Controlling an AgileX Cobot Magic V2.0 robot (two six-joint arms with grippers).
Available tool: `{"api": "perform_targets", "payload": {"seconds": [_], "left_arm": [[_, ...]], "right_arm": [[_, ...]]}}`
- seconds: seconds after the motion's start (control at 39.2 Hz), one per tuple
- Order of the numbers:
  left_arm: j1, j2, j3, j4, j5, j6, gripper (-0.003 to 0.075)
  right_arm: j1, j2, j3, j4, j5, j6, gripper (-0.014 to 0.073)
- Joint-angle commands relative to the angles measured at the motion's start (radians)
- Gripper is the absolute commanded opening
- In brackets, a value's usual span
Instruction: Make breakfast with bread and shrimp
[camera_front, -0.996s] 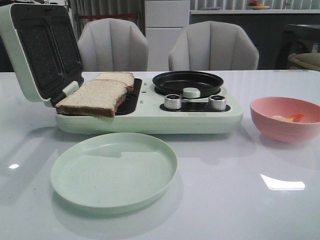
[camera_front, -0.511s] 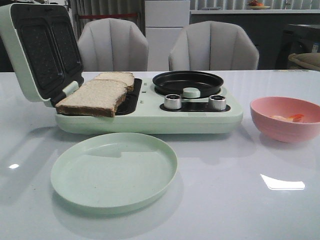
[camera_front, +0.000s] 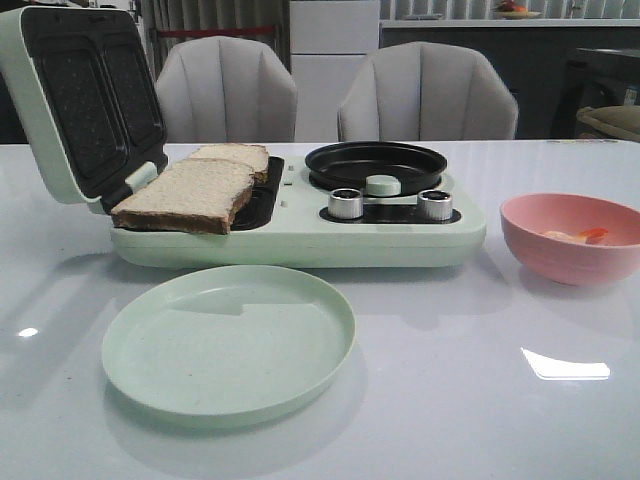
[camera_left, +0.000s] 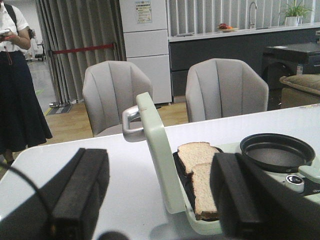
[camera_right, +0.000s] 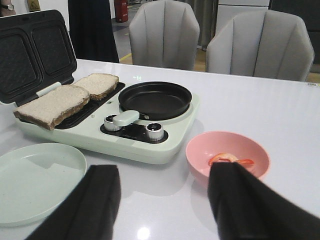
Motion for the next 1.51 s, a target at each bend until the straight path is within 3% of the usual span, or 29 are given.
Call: {"api": "perform_targets", "payload": {"seconds": [0.0, 0.51, 1.1, 1.48], "left_arm": [[-0.007, 0.12, -0.099, -0.01, -0.084, -0.01, 0.0492], [0.0, 0.66, -0.414, -0.152, -0.087, -0.01, 0.0492], [0.287, 1.042, -0.711, -0.436, -0.023, -0.01, 0.0492], [0.353, 1.24, -0.834, -0.661, 0.04, 0.047, 0.0453]], "right_arm": [[-0.005, 0.009, -0.027, -0.002, -0.077, -0.002, 0.0491], [-0.005, 0.009, -0.027, -0.002, -0.077, -0.002, 0.0491], [-0.005, 0.009, -0.027, -0.002, -0.077, -0.002, 0.0491], [-0.005, 0.009, -0.027, -0.002, -0.077, -0.002, 0.0491]]}}
